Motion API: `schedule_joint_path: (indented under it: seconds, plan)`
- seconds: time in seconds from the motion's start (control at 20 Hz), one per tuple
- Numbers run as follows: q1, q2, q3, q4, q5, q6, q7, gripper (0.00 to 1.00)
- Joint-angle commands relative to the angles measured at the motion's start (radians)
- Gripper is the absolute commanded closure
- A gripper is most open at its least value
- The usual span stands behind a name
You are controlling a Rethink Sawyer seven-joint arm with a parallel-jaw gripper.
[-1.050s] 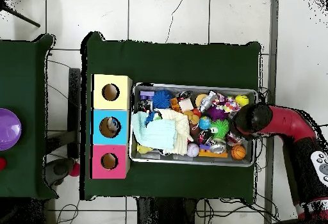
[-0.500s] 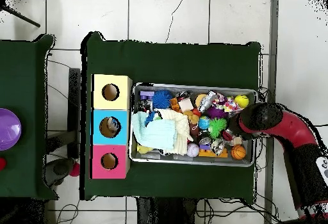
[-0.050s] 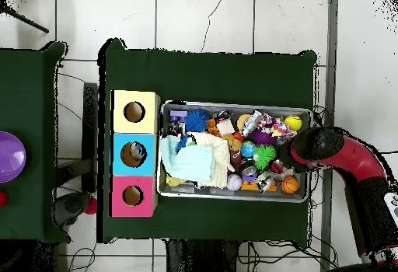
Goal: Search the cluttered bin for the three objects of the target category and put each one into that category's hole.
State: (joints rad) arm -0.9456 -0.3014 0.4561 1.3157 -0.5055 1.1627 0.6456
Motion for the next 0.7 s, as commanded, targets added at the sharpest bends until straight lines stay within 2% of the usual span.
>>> schedule_joint_path:
  seconds: [0.05,0.3,0.7]
  plan:
    - [0.064,-0.061,-0.025,0.08,0.052,0.088,0.134,1.0]
    - [0.097,-0.149,-0.051,0.103,0.115,0.145,0.207,1.0]
    - [0.138,-0.251,-0.076,0.155,0.224,0.186,0.235,1.0]
